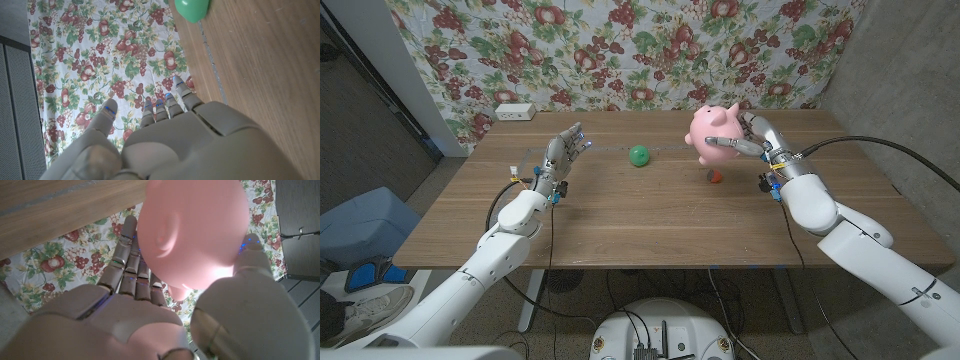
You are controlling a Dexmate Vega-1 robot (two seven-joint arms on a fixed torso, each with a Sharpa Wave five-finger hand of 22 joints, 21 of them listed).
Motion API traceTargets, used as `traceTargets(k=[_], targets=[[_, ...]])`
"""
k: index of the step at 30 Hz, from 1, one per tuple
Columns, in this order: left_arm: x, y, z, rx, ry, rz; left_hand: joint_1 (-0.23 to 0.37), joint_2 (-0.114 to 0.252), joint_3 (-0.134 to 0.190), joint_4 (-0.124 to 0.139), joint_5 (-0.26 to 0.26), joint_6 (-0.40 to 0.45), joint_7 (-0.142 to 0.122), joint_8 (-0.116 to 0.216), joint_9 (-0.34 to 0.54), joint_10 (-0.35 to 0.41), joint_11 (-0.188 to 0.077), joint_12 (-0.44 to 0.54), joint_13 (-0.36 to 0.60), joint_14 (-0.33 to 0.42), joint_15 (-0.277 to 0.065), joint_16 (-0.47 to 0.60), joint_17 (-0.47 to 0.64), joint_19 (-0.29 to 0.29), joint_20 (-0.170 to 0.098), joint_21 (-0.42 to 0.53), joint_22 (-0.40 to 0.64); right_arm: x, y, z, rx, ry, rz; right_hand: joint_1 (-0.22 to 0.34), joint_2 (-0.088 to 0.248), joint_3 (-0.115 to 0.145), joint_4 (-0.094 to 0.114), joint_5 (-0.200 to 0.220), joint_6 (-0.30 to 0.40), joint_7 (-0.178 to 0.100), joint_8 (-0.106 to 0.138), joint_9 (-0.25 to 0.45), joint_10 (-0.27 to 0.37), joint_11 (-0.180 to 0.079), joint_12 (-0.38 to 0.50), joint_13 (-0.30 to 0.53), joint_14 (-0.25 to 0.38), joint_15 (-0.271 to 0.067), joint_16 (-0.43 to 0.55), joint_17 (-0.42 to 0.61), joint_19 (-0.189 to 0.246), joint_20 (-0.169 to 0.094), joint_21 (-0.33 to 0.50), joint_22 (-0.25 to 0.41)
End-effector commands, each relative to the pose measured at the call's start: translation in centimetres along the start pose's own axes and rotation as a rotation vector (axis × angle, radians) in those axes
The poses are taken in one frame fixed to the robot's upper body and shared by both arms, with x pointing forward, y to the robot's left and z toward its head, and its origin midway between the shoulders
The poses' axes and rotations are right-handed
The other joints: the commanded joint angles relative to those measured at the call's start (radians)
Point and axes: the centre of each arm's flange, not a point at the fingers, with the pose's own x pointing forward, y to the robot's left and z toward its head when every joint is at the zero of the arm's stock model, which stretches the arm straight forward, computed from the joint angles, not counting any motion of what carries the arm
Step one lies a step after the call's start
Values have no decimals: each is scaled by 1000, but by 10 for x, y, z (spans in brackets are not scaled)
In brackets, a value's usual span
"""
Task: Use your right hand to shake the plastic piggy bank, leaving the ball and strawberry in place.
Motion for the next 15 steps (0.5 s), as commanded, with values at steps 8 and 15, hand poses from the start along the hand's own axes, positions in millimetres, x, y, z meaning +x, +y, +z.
traceTargets(k=[8, 15], targets=[[2, 0, -2, -2, 5, 0, -10, 35, 1, -7, 4, 4, -6, 4, 4, 1, -3, 3, 4, 10, 1, -2, 3, 8, 1, -9, 4, -4, -1, 1, -9, 3, -76, 60, 145, 347, -5, 292, 632, -127, 60, 161, 498, -310, 153, 246, 359, -386, 136, 495, -74, -72, 17, 2], [4, 0, -3, -4, 6, -1, -10, 35, 1, -7, 4, 5, -6, 4, 4, 0, -3, 2, 4, 11, 1, -2, 3, 9, 2, -11, 4, -11, -7, -2, 1, -16, -201, 59, 146, 346, -4, 289, 632, -129, 60, 161, 498, -310, 154, 246, 358, -386, 138, 496, -76, -73, 24, 1]])
